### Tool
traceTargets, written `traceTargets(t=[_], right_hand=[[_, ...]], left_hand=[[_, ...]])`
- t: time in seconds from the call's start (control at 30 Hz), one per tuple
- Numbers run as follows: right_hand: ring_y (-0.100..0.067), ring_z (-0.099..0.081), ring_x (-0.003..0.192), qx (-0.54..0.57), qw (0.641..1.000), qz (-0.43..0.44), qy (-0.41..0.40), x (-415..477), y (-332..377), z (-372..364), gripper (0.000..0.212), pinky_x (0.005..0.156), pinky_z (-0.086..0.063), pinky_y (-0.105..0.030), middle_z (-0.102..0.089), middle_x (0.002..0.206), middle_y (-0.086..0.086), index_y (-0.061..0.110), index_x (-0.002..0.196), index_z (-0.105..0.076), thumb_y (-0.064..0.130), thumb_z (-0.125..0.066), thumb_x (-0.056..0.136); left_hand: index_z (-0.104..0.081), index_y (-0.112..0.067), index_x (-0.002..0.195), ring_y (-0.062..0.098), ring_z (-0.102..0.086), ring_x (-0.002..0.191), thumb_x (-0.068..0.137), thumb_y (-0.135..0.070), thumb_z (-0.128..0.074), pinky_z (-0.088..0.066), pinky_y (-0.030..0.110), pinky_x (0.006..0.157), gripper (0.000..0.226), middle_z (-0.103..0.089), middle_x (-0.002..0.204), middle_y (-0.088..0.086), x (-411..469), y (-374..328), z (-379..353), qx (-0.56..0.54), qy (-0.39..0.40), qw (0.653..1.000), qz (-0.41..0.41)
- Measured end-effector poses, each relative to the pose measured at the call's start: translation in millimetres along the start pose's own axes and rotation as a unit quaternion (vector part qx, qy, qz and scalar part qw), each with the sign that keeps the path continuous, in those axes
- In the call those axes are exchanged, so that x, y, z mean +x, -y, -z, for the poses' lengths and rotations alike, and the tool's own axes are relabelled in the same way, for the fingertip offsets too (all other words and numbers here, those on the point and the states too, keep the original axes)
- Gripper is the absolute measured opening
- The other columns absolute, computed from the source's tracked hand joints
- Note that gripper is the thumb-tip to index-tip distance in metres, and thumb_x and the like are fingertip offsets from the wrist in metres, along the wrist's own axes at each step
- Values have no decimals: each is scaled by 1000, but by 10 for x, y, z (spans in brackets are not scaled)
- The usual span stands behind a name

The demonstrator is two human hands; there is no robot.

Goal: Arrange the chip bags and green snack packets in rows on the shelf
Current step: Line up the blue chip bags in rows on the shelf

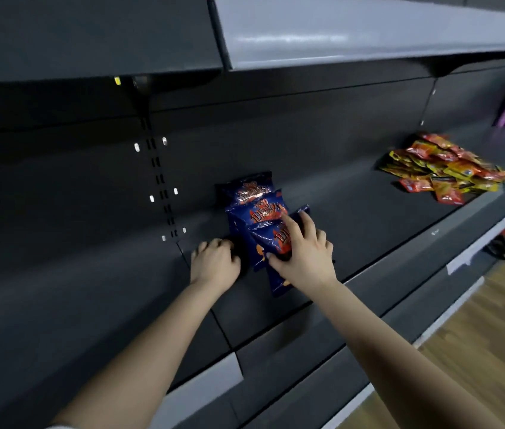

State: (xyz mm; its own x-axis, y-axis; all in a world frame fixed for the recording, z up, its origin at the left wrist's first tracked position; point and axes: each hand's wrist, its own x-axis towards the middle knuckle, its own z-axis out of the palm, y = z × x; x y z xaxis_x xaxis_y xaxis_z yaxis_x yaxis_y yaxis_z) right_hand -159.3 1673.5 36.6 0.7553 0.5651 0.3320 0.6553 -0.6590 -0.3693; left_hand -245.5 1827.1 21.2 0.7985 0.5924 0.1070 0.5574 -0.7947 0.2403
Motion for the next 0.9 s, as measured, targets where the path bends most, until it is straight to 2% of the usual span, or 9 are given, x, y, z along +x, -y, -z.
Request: traceTargets(t=[0.1, 0.2, 0.37, 0.5, 0.67, 0.9], right_hand=[[-36, -19, 139, -2, 1000, 16, 22, 32, -65, -94, 83, 107, -26, -52, -11, 157, -4, 29, 149, -18, 57, -58, 82], [-39, -5, 143, -7, 999, 29, 28, 17, -76, -183, 89, 109, -22, -55, -4, 159, -4, 29, 151, -13, 58, -59, 80], [-41, 1, 144, -5, 999, 34, 34, 38, -101, -261, 97, 111, -18, -59, 0, 160, -5, 30, 152, -8, 59, -61, 76], [-44, -5, 143, -4, 999, 39, 16, 68, -97, -326, 97, 109, -19, -62, -6, 160, -8, 28, 151, -15, 60, -63, 73], [-42, -2, 143, -19, 998, 40, 44, 110, -94, -336, 97, 110, -18, -60, 3, 160, -6, 30, 151, -7, 62, -60, 76], [-45, -7, 142, -12, 998, 37, 52, 116, -97, -330, 98, 109, -20, -61, 3, 159, -7, 29, 151, -8, 61, -62, 76]], left_hand=[[-40, -15, 137, 28, -37, 127, 94, -31, -37, -26, 41, 110, 46, -46, 138, 9, -92, -73, -162, 16, 1, 999, 47], [-43, -14, 136, 26, -38, 128, 94, -28, -37, -24, 36, 111, 45, -48, 137, 8, -150, -54, -242, 4, -41, 998, 51], [-47, -17, 134, 25, -39, 128, 92, -26, -41, -25, 33, 110, 43, -51, 135, 5, -134, -65, -258, -4, -61, 996, 61], [-47, -17, 134, 23, -38, 130, 92, -25, -42, -23, 33, 112, 43, -50, 137, 2, -145, -52, -270, -12, -65, 996, 58], [-50, -16, 130, 25, -40, 127, 92, -25, -44, -26, 35, 110, 40, -53, 134, 4, -136, -51, -267, -18, -71, 995, 64], [-53, -15, 129, 27, -42, 126, 91, -23, -45, -29, 36, 109, 40, -54, 133, 6, -134, -47, -267, -30, -79, 994, 69]])
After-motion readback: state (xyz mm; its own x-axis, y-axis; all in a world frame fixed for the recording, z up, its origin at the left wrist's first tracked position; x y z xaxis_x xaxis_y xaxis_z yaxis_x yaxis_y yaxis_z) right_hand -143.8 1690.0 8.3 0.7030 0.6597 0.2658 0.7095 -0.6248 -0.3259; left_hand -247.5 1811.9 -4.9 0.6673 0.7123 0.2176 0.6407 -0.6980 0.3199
